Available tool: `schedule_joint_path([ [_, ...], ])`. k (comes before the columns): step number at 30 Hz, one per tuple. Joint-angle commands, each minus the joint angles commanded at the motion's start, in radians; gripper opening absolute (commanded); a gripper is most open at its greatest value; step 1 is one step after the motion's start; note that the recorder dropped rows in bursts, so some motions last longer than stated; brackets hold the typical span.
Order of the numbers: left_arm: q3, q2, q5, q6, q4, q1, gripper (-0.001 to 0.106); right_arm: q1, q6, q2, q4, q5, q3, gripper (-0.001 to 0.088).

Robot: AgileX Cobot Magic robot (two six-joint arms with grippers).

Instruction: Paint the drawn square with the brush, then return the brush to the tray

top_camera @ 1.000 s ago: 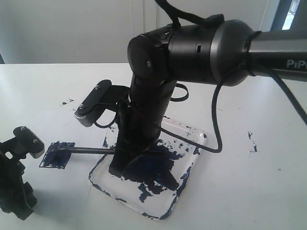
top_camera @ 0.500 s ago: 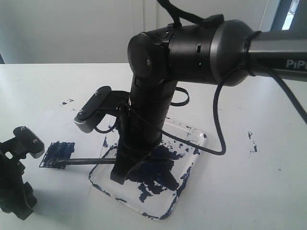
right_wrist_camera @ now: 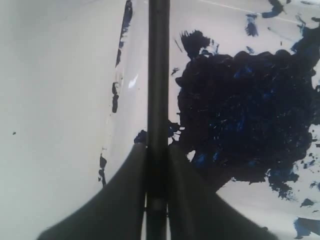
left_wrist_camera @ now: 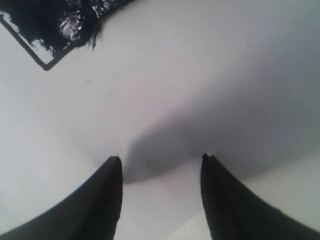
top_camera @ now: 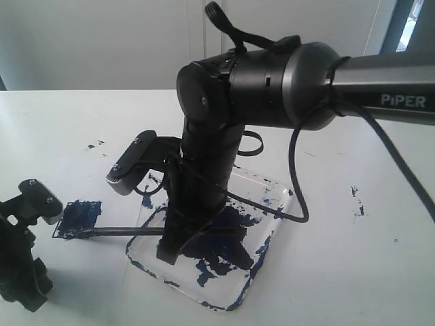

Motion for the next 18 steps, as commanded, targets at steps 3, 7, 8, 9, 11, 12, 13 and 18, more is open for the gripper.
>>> schedule_joint_path([
  [3, 0.000, 0.000, 0.000, 0.000, 0.000, 0.000, 0.054, 0.000, 0.026, -0.030, -0.043, 0.000, 0.000, 0.0000],
  [7, 0.000, 0.000, 0.000, 0.000, 0.000, 0.000, 0.054, -0.002, 0.094, -0.069, -0.145, 0.029, 0.000, 0.0000],
  [8, 0.000, 0.000, 0.000, 0.000, 0.000, 0.000, 0.054, -0.002, 0.100, -0.075, -0.153, 0.042, 0.000, 0.0000],
  [9, 0.000, 0.000, 0.000, 0.000, 0.000, 0.000, 0.054, -0.002, 0.100, -0.085, -0.158, 0.054, 0.000, 0.0000],
  [11, 0.000, 0.000, 0.000, 0.000, 0.000, 0.000, 0.054, -0.002, 0.112, -0.105, -0.162, 0.069, 0.000, 0.0000],
  [12, -0.002, 0.000, 0.000, 0.000, 0.000, 0.000, 0.054, -0.002, 0.118, -0.115, -0.168, 0.072, 0.000, 0.0000],
  [13, -0.005, 0.000, 0.003, 0.000, 0.000, 0.000, 0.054, -0.002, 0.126, -0.128, -0.176, 0.080, 0.000, 0.0000],
  [18, -0.026, -0.047, 0.007, -0.010, 0.000, 0.000, 0.054, -0.002, 0.185, -0.218, -0.266, 0.156, 0.000, 0.0000],
])
